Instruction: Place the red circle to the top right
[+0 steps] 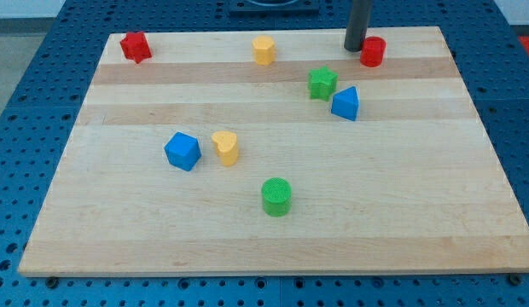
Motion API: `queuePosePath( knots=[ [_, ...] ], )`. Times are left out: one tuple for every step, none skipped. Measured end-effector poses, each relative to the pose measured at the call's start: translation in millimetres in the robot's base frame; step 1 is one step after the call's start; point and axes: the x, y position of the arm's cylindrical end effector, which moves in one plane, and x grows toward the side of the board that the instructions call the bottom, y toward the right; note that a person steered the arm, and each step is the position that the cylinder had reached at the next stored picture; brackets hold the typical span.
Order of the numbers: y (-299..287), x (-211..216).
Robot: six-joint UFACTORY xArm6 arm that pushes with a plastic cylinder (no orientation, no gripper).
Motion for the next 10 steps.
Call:
queuePosePath(
  knots=[
    [-3, 0],
    [-8, 0],
    [-12, 1],
    [-12, 9],
    [-12, 19],
    [-12, 25],
    [-12, 26],
    [-10, 26],
    [-4, 27],
    [5, 28]
  ],
)
